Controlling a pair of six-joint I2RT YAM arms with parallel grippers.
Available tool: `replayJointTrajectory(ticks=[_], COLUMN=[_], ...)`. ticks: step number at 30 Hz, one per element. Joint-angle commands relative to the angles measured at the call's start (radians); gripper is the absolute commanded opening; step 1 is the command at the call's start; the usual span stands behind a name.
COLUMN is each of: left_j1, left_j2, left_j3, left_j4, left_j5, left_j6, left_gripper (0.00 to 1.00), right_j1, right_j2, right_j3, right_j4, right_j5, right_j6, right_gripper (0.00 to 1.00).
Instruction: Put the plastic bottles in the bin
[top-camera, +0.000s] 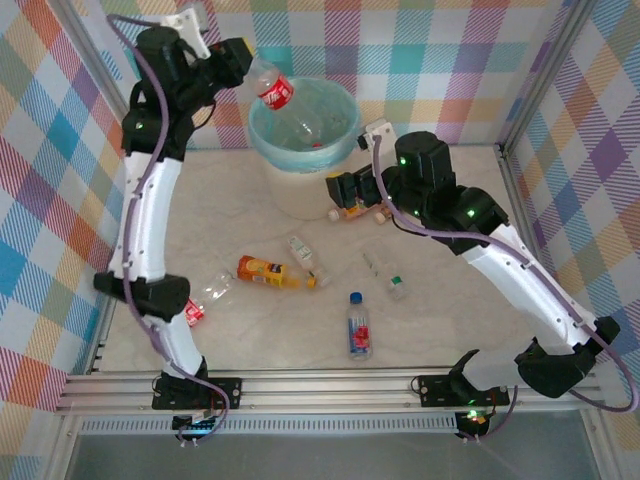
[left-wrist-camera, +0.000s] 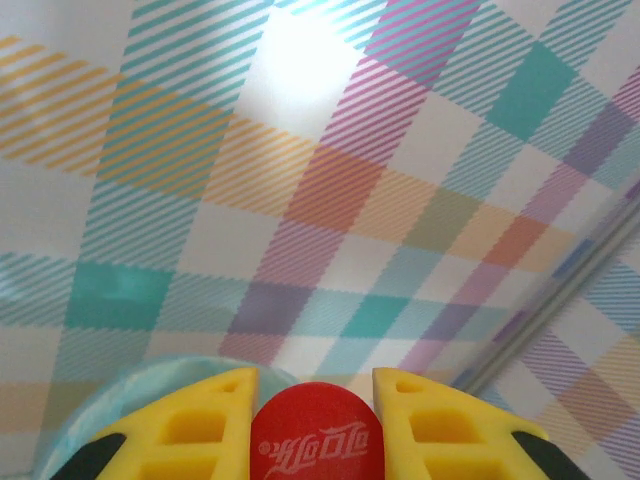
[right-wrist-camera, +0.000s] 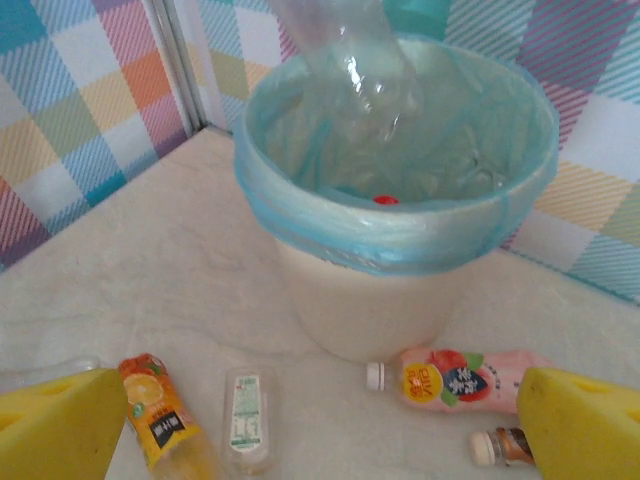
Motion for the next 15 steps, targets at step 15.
replayJointTrajectory(ticks=[15], left_j1=[-0.082], left_j2=[0.247], left_j3=[0.093], left_j4=[-0.096], left_j5=[-0.190], left_j6=[0.324], left_gripper=[0.02], right_j1=[-0.074], right_j2=[0.040], right_j3=[-0.027], right_j4=[-0.063], right_j5=[-0.084], right_j6=[-0.024], right_gripper=[1.00])
